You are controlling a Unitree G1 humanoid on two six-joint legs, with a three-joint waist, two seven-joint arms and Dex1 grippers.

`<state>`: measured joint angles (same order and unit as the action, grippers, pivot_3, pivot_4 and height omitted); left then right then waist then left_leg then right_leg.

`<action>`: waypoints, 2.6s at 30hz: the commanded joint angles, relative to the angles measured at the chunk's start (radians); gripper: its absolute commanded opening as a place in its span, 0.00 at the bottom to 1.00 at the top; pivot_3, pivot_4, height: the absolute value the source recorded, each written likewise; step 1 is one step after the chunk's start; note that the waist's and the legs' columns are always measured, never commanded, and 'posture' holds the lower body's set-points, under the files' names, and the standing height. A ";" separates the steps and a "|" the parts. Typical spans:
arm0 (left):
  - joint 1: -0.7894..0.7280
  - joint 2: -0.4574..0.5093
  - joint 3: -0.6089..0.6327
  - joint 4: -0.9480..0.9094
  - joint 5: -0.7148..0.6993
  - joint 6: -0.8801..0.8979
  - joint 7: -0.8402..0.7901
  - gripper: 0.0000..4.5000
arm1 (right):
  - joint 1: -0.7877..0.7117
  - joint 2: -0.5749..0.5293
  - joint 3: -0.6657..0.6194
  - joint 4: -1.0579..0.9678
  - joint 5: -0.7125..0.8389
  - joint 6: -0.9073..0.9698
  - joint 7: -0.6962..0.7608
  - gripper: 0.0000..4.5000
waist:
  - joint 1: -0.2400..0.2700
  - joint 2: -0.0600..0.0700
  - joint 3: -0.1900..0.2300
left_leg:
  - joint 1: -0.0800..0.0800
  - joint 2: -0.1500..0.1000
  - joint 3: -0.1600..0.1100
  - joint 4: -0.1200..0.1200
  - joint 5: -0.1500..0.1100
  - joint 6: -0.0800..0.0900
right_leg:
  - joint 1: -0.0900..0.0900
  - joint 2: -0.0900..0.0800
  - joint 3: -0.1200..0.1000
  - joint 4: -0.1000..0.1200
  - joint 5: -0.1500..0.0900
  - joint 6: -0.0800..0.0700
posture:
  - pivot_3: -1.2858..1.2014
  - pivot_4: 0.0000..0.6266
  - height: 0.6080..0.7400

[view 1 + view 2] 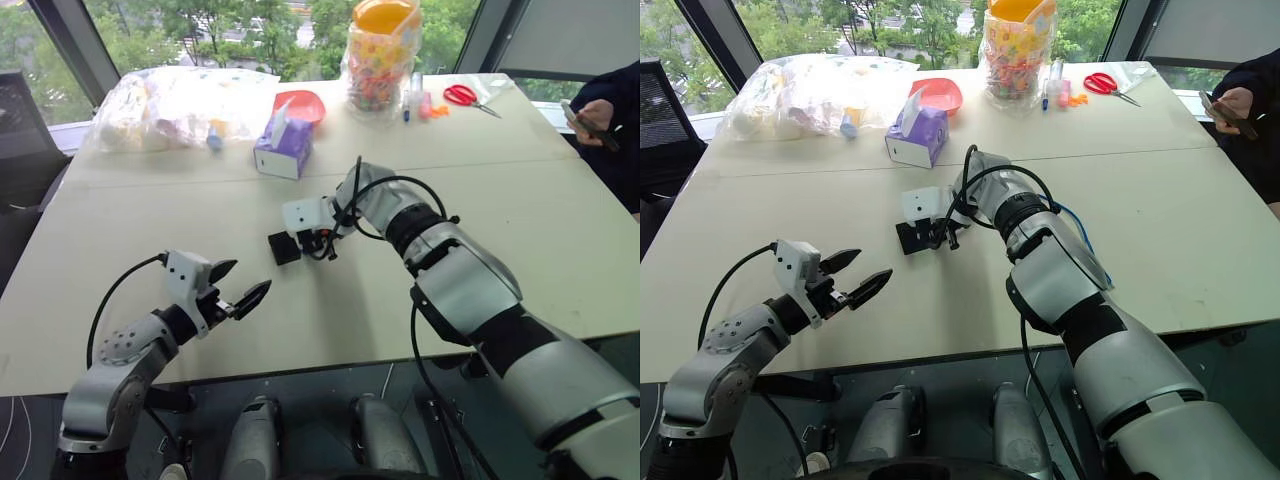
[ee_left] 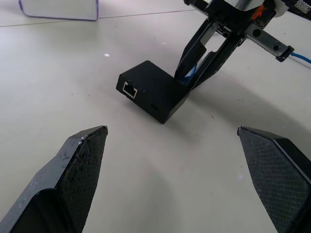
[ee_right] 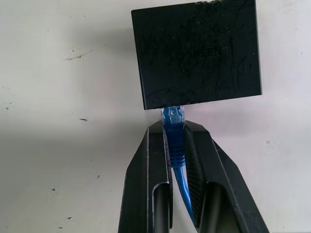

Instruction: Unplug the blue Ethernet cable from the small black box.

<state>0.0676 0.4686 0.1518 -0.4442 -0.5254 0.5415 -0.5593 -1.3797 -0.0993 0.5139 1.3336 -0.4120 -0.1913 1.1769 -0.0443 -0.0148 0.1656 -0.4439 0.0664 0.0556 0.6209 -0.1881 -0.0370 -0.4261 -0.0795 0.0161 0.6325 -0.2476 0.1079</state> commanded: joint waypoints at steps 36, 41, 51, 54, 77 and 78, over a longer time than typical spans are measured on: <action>-0.405 0.042 0.019 0.179 -0.315 0.326 -0.121 1.00 | 0.815 -0.329 -0.112 -1.251 -0.227 -0.228 -0.793 0.00 | 0.009 -0.002 0.000 | 0.000 -0.001 -0.003 0.003 0.002 -0.003 | 0.004 0.001 0.000 0.000 -0.001 0.002 | 0.52 0.24 0.96; -0.393 0.041 -0.008 0.180 -0.290 0.308 -0.136 0.62 | 0.819 -0.334 -0.120 -1.281 -0.218 -0.223 -0.775 0.00 | 0.010 -0.002 0.001 | 0.000 -0.001 -0.003 0.003 0.002 -0.003 | 0.004 0.001 0.000 0.000 -0.001 0.002 | 0.52 0.24 0.96; -0.384 0.039 -0.086 0.243 -0.170 0.200 -0.180 0.11 | 0.804 -0.330 -0.150 -1.305 -0.110 -0.148 -0.666 0.00 | 0.022 -0.002 0.001 | 0.000 -0.001 -0.003 0.004 0.002 -0.003 | 0.004 0.001 0.000 0.000 -0.001 0.001 | 0.52 0.24 0.96; -0.388 0.044 -0.078 0.251 -0.167 0.194 -0.186 0.11 | 0.812 -0.313 -0.175 -1.329 0.041 -0.020 -0.532 0.00 | 0.026 -0.002 0.001 | 0.000 -0.001 -0.003 0.004 0.002 -0.003 | 0.004 0.001 0.000 0.000 -0.001 0.001 | 0.52 0.24 0.96; -0.374 0.267 -0.023 0.221 -0.302 0.213 -0.579 0.11 | 0.590 -0.372 -0.365 -1.415 0.977 1.186 -0.031 0.98 | 0.030 -0.002 0.001 | -0.002 0.000 -0.002 0.004 0.002 -0.002 | 0.001 -0.001 -0.001 -0.002 -0.002 -0.001 | 0.52 0.24 0.96; -0.375 0.267 -0.025 0.217 -0.304 0.214 -0.580 0.11 | 0.586 -0.369 -0.364 -1.413 0.982 1.190 -0.036 0.98 | 0.031 -0.002 0.001 | -0.003 0.000 -0.002 0.004 0.002 -0.002 | 0.001 -0.001 -0.001 -0.002 -0.002 -0.001 | 0.52 0.24 0.96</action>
<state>-0.2912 0.7275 0.1032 -0.1950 -0.8020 0.7583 -1.1239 -0.7662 -0.4732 0.1764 -0.0716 0.5410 0.9942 1.1506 -0.0130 -0.0171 0.1668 -0.4471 0.0663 0.0536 0.6249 -0.1865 -0.0393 -0.4255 -0.0804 0.0155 0.6307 -0.2495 0.1073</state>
